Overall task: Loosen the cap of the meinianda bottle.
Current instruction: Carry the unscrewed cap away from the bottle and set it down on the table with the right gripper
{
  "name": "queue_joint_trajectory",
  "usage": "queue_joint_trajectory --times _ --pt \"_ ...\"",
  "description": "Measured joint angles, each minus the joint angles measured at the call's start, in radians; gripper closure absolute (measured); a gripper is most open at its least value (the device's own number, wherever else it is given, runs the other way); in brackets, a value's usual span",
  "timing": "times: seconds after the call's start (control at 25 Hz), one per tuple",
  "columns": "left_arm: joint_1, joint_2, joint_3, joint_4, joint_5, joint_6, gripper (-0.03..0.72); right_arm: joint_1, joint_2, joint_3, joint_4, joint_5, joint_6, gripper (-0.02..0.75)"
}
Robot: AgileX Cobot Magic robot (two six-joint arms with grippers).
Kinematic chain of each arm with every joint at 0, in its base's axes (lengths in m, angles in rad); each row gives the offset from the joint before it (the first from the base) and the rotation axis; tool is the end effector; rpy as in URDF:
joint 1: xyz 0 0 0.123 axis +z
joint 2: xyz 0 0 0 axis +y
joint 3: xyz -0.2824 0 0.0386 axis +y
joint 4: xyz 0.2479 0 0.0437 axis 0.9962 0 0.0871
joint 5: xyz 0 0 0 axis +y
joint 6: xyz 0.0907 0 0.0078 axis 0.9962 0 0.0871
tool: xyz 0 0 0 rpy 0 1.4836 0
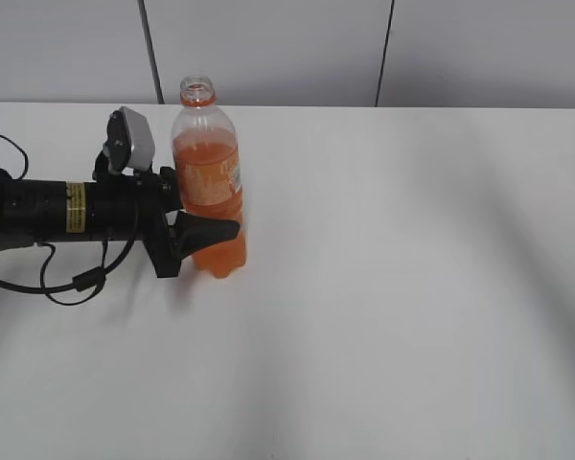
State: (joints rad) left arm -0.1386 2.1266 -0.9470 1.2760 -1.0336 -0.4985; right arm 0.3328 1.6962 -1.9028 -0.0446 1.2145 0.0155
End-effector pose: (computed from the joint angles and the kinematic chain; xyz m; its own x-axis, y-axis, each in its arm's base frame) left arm 0.3446 -0.1236 0.0990 -0.1328 0.3125 -0.9406 0.9313 0.3641 -0.0105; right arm 0.3436 0.1147 0.4195 -0.7521 -0.2601 -0.6055 -0.3025 0.9526 -0.0333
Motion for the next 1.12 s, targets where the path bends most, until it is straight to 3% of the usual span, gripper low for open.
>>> queue_joint_trajectory --times 0.2,0.36,0.52,0.68,1.12 --pt "0.0 0.0 0.0 0.001 -0.002 0.0 0.288 -0.196 -0.119 0.306 0.07 -0.14 -0.039 0.465" --pt "0.0 0.0 0.0 0.002 -0.003 0.0 0.288 -0.286 -0.14 0.545 0.106 -0.283 -0.065 0.465" --pt "0.0 0.0 0.0 0.004 -0.008 0.0 0.288 -0.296 -0.138 0.75 0.145 -0.477 -0.071 0.465" --pt "0.0 0.0 0.0 0.01 -0.01 0.0 0.288 -0.297 -0.083 0.858 0.17 -0.62 -0.072 0.465" --pt "0.0 0.0 0.0 0.011 -0.012 0.0 0.288 -0.296 0.141 0.878 0.174 -0.82 -0.101 0.465"
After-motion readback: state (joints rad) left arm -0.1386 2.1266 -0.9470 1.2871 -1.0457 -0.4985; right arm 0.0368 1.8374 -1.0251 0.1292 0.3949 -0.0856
